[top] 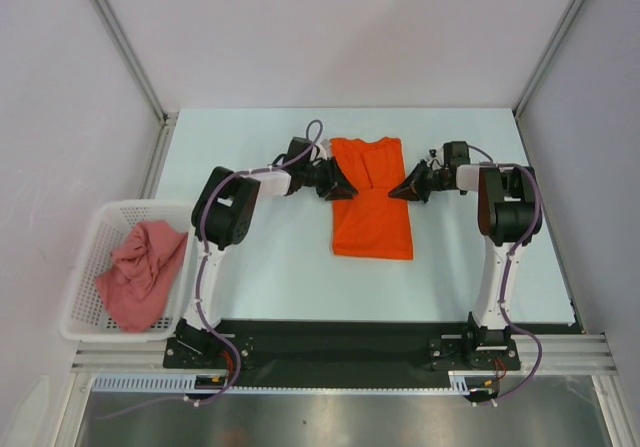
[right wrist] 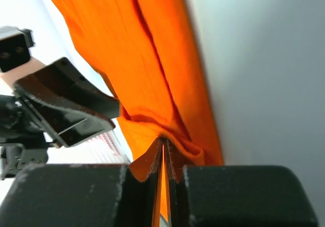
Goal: Fold and stack the t-shirts
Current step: Fold the tshirt
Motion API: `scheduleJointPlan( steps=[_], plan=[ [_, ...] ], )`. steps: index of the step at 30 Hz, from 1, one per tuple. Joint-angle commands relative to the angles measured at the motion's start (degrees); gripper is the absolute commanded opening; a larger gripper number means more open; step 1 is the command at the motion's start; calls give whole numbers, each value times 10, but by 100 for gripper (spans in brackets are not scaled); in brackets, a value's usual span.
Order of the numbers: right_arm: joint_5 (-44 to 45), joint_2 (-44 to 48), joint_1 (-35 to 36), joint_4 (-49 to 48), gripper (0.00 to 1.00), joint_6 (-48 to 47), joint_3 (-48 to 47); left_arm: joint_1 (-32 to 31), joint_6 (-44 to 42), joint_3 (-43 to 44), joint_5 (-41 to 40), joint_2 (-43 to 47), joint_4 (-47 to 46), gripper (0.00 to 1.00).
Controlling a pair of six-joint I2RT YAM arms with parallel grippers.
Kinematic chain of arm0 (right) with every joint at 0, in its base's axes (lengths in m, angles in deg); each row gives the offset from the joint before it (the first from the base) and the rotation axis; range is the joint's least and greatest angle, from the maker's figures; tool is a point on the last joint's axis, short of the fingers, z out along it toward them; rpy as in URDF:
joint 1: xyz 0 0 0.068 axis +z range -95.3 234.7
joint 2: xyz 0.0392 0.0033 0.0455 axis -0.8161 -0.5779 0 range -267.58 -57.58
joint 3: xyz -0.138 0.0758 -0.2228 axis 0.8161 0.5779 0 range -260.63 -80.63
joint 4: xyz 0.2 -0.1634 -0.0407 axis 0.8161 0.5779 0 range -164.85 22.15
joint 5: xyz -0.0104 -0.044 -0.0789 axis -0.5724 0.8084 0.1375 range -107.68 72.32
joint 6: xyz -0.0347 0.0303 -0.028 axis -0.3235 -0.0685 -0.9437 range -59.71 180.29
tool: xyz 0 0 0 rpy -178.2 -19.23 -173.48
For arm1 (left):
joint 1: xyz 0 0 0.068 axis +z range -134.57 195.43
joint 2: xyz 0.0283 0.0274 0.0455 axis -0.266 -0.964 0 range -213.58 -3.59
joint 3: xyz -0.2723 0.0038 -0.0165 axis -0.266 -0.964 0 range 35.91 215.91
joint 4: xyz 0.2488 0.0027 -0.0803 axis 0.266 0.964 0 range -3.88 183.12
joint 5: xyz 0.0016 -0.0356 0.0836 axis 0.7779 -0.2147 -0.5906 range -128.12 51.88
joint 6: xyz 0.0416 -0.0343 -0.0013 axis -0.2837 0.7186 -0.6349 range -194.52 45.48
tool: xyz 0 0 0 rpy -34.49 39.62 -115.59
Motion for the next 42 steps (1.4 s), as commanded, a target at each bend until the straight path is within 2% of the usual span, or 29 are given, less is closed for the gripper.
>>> scheduleJointPlan(
  steps=[1, 4, 8, 10, 11, 12, 14, 15, 16, 17, 18, 19, 20, 21, 22, 23, 25, 26, 30, 34, 39, 42],
  plan=[
    [3, -26, -6, -49, 9, 31, -29, 19, -2, 42, -35, -16, 41, 38],
    [12, -36, -30, -48, 10, 37, -45, 25, -58, 89, -64, -30, 147, 38],
    [55, 1, -38, 76, 13, -23, -74, 27, -144, 99, -105, 15, 229, 40],
    [81, 56, -38, 124, 19, -54, -76, 28, -157, 77, -124, 78, 250, 45],
    [122, 80, -38, 174, 24, -65, -69, 27, -155, 41, -129, 102, 251, 46],
    [136, 102, -38, 189, 35, -84, -59, 26, -150, 18, -143, 159, 249, 48],
    [186, 175, -38, 223, 46, -88, -8, 19, -122, -53, -158, 213, 244, 57],
    [193, 198, -38, 225, 57, -84, 14, 18, -104, -82, -166, 237, 224, 60],
    [194, 245, -38, 222, 60, -75, 42, 12, -55, -115, -169, 287, 205, 63],
    [196, 265, -38, 218, 63, -67, 91, 10, -24, -188, -171, 311, 180, 65],
    [197, 291, -37, 209, 68, -55, 123, 5, 10, -228, -173, 334, 119, 67],
    [197, 317, -37, 197, 70, -23, 152, 2, 94, -268, -180, 380, 82, 70],
    [205, 371, -36, 170, 71, -6, 180, -9, 140, -347, -187, 398, 51, 72],
    [211, 400, -35, 150, 74, 16, 245, -17, 183, -385, -197, 419, -35, 72],
    [217, 429, -33, 129, 75, 55, 274, -24, 254, -419, -224, 434, -65, 72],
    [249, 486, -23, 101, 76, 80, 306, -43, 278, -462, -243, 457, -84, 72],
    [273, 538, -12, 78, 77, 114, 377, -61, 309, -485, -269, 469, -104, 71],
    [297, 559, 17, 61, 77, 149, 397, -76, 314, -491, -283, 471, -106, 70],
    [353, 658, 73, 38, 69, 245, 481, -118, 357, -502, -325, 461, -122, 64],
    [411, 696, 118, 19, 63, 318, 551, -154, 415, -523, -361, 440, -138, 62],
    [447, 708, 144, -6, 59, 355, 585, -171, 486, -580, -377, 413, -217, 56],
    [462, 707, 150, -29, 59, 367, 603, -184, 478, -571, -396, 427, -171, 57]
  ],
)
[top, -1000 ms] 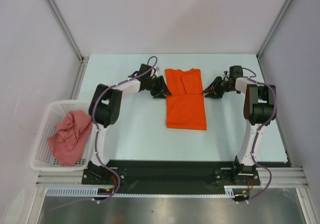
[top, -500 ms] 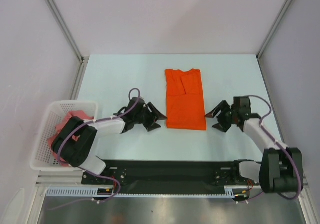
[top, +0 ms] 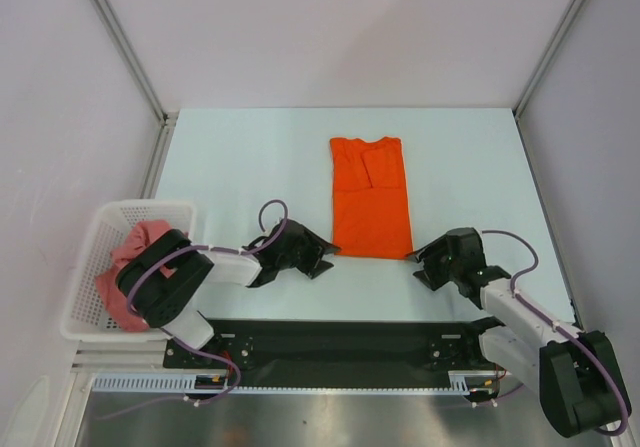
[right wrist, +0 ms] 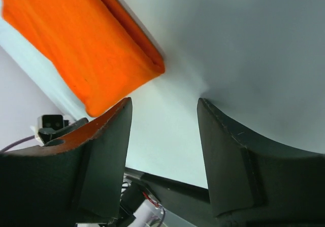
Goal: Fold and stack the t-shirts
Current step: Fold the tshirt
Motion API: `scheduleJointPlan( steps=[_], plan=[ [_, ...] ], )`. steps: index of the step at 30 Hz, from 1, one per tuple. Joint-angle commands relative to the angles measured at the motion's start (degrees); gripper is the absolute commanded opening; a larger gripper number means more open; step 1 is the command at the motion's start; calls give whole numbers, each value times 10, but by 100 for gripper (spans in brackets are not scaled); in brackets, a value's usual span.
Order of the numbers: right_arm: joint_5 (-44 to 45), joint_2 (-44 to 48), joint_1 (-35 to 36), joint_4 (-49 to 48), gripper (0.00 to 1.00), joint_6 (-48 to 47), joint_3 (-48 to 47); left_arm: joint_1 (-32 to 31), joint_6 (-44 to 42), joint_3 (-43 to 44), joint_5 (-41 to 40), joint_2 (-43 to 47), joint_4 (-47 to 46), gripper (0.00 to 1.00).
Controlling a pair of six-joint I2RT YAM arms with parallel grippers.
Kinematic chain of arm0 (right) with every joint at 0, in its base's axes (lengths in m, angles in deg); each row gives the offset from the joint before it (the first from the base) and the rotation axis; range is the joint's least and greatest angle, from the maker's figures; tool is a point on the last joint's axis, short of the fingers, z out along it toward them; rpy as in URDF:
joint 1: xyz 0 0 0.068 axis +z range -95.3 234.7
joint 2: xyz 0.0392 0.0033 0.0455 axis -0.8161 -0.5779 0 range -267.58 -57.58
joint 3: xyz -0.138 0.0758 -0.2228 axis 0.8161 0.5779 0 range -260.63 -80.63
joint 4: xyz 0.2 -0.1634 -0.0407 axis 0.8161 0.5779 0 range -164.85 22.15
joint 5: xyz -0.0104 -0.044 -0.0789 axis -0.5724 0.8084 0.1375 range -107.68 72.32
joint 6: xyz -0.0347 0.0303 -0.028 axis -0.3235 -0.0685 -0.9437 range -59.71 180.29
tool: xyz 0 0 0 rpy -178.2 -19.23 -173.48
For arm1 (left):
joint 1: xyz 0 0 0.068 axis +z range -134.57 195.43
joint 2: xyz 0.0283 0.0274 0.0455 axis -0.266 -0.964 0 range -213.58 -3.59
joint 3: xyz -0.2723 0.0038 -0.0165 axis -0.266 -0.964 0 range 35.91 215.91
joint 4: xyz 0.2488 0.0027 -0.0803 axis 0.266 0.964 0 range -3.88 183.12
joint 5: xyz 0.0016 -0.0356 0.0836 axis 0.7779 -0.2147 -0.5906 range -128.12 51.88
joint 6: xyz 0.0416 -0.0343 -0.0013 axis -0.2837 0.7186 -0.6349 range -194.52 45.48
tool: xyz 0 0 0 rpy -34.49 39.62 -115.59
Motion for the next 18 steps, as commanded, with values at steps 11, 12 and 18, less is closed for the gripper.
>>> scheduleJointPlan(
  steps=[11, 12, 18],
  plan=[
    [60, -59, 7, -135, 50, 90, 49, -20, 61, 12, -54, -31, -3, 58],
    [63, -63, 7, -133, 48, 93, 49, -20, 65, 11, -56, -36, -4, 56],
    [88, -57, 8, -101, 44, 112, 45, -20, 74, 28, -49, -56, -9, 50]
  ],
)
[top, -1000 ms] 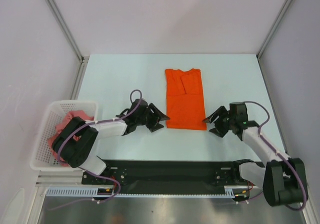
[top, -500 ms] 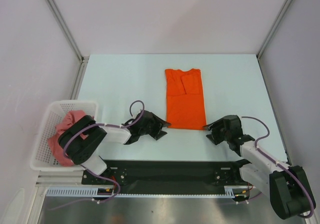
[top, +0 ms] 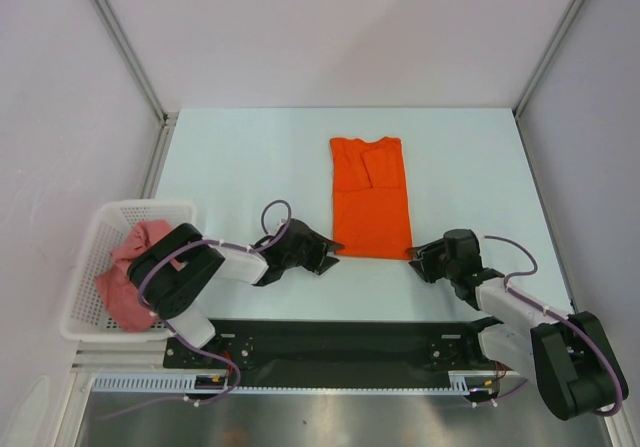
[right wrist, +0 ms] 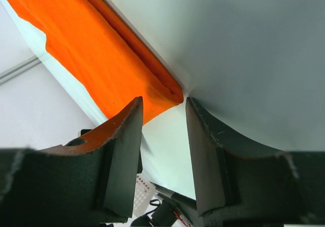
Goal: Fold and stack the t-shirts
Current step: Fold the tshirt
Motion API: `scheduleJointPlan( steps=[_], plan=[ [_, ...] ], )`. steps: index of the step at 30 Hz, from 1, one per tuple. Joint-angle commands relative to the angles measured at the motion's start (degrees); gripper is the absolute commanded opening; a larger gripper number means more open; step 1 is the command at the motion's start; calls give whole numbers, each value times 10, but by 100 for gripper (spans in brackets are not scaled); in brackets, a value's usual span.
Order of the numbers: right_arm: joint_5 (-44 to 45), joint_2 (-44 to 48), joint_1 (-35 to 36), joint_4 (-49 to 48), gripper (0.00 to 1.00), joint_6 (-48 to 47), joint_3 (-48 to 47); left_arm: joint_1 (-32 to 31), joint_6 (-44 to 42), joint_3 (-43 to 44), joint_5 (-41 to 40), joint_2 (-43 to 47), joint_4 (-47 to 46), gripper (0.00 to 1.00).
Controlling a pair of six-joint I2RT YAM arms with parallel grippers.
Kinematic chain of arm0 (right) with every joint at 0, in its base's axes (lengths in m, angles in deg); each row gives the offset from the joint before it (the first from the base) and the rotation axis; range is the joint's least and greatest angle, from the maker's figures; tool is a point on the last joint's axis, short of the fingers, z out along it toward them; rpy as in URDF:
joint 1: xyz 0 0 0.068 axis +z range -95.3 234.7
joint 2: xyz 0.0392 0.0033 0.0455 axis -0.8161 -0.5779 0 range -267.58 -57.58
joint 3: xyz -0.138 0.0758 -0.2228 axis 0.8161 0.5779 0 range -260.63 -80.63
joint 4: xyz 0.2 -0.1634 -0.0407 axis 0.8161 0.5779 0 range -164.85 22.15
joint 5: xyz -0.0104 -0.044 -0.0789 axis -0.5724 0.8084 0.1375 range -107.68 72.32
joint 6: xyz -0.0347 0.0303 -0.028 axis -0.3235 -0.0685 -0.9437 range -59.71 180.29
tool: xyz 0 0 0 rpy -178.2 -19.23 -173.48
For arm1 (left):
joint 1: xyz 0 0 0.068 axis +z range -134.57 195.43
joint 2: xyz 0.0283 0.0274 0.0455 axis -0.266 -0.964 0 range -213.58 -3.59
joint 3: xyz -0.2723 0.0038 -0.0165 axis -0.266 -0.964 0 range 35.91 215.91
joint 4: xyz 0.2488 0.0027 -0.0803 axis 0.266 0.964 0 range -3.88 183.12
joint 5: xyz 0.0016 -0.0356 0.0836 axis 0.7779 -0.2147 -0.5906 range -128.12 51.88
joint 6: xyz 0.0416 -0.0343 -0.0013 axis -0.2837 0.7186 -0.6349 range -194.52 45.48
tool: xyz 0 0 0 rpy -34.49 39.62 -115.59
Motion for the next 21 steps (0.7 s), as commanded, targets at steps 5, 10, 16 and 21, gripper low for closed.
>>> scheduleJointPlan(
  steps=[5, 10, 16, 21],
  plan=[
    [60, -9, 2, 50, 43, 14, 6, -5, 28, 10, -22, -23, 11, 47],
    [54, -27, 2, 51, 42, 9, -1, -5, 34, 7, -22, -29, 1, 42],
    [46, -53, 2, 46, 41, 0, -7, -5, 39, 0, -21, -34, -5, 41],
    [45, -48, 0, 50, 26, -5, -1, -4, 36, -9, -21, -37, -10, 33]
  ],
)
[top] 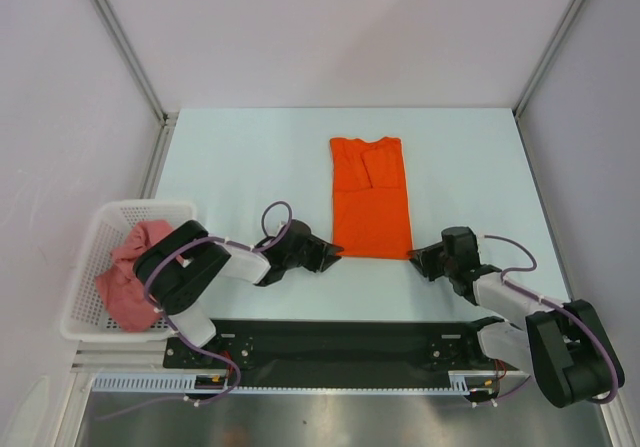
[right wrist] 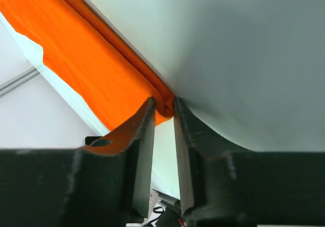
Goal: Fold and stack the t-shirts
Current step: Fold the tshirt
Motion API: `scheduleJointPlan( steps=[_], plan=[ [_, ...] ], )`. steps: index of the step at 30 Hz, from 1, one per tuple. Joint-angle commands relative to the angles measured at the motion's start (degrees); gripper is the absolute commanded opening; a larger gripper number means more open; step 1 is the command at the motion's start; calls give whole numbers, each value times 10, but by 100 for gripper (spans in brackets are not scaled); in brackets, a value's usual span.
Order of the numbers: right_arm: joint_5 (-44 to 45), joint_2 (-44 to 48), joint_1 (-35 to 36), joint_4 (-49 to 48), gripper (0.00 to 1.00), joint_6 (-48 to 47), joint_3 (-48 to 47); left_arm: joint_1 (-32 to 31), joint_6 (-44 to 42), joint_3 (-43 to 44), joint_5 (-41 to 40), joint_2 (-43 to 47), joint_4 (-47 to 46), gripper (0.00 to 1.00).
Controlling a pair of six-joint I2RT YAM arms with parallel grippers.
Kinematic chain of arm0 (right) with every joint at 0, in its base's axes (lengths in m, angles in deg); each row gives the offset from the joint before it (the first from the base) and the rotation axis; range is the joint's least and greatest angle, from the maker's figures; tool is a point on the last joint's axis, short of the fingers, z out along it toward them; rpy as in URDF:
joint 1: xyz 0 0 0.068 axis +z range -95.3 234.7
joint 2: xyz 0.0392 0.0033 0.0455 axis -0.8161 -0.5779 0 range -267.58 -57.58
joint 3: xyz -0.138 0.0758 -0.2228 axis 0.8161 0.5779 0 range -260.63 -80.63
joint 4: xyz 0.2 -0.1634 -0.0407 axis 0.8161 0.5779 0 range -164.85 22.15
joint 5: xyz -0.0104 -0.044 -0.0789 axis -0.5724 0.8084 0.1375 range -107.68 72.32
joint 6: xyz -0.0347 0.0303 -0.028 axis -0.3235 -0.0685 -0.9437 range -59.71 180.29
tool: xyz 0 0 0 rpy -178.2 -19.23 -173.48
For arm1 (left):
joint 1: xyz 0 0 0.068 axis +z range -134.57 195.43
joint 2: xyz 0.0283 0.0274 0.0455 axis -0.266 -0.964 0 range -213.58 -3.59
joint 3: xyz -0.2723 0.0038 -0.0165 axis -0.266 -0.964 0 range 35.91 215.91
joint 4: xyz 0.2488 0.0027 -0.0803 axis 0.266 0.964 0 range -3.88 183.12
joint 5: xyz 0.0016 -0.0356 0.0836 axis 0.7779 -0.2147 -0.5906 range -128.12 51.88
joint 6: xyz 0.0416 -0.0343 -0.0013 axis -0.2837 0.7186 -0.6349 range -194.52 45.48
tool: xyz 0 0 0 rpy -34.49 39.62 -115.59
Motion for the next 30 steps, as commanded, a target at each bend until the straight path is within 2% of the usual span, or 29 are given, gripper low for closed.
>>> scheduleJointPlan(
  steps=[1, 2, 5, 7, 8, 9, 19, 23, 25, 28, 30],
  plan=[
    [29, -11, 1, 54, 24, -19, 12, -3, 5, -16, -19, -10, 8, 32],
    [27, -12, -1, 52, 15, -21, 14, -3, 5, -20, -18, -9, 7, 30],
    [18, -11, -3, 60, 0, -41, 7, -3, -4, -24, -12, -1, 10, 21],
    [-1, 5, -3, 86, 0, -55, 5, -3, -11, -30, -8, 11, 11, 13],
    [-6, 12, -3, 96, 0, -57, 7, -3, -10, -38, -6, 17, 14, 3],
    [-11, 22, -3, 121, 0, -59, 7, -4, -10, -42, -2, 21, 15, 1],
    [-39, 239, 5, 359, 0, -79, -9, -34, 27, -100, 27, 132, 67, 0],
    [-49, 266, 1, 400, 0, -115, -44, -34, 8, -56, 64, 171, 137, 0],
    [-62, 245, -3, 393, 0, -161, -64, -20, -41, -26, 78, 180, 164, 0],
    [-64, 190, -14, 372, 0, -225, -125, 8, -161, 116, 60, 173, 313, 0],
    [-68, 151, -22, 342, 0, -248, -176, 20, -235, 177, 31, 160, 350, 0]
  ],
)
